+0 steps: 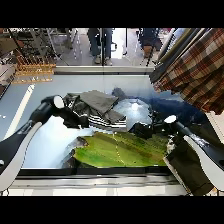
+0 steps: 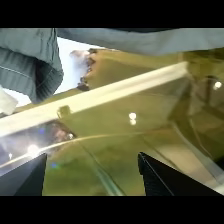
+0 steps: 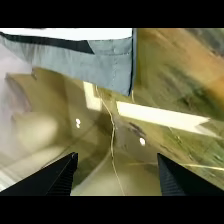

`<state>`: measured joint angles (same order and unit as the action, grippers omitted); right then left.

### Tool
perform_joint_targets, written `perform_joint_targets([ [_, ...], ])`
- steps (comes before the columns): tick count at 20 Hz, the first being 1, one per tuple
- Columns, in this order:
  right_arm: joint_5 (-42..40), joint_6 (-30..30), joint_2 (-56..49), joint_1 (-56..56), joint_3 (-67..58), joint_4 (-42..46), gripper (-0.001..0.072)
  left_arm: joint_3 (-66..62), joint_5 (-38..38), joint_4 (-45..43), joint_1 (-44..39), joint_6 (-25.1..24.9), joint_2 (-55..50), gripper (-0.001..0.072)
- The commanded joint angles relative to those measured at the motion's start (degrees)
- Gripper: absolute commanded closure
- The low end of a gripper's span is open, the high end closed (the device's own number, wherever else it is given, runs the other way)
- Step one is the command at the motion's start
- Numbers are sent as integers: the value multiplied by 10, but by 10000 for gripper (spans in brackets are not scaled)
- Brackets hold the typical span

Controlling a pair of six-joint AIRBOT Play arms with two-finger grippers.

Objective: Fold the clothes and pants, and hang the long-sleeved shirts on hangers.

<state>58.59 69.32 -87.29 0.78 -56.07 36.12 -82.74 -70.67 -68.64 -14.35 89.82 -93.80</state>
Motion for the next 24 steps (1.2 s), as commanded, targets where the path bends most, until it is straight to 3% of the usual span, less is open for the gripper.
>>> perform_joint_targets([
  [1, -31, -16, 1, 0, 15, -23, 150, 79, 129, -21, -17, 25, 5, 91],
  [6, -51, -25, -22, -29, -5, -35, 150, 93, 257, -34, -17, 42, -12, 91],
  [12, -82, 10, -76, -68, -61, -28, 155, 93, 306, -33, -17, 45, -38, 106],
  [14, -82, 33, -95, -70, -74, -15, 210, 93, 306, -33, -17, 45, -38, 400],
  [15, -80, 39, -101, -70, -77, -9, 210, 93, 306, -33, -17, 45, -38, 452],
  [17, -83, 42, -103, -70, -77, -2, 210, 93, 307, -33, -17, 45, -38, 473],
  [19, -90, 42, -103, -70, -78, 2, 210, 93, 306, -33, -17, 45, -38, 648],
  [21, -123, 57, -104, -70, -78, 1, 221, 93, 306, -31, -17, 45, -38, 664],
  [24, -189, 89, -104, -80, -78, 1, 390, 93, 306, -29, -16, 45, -38, 696],
])
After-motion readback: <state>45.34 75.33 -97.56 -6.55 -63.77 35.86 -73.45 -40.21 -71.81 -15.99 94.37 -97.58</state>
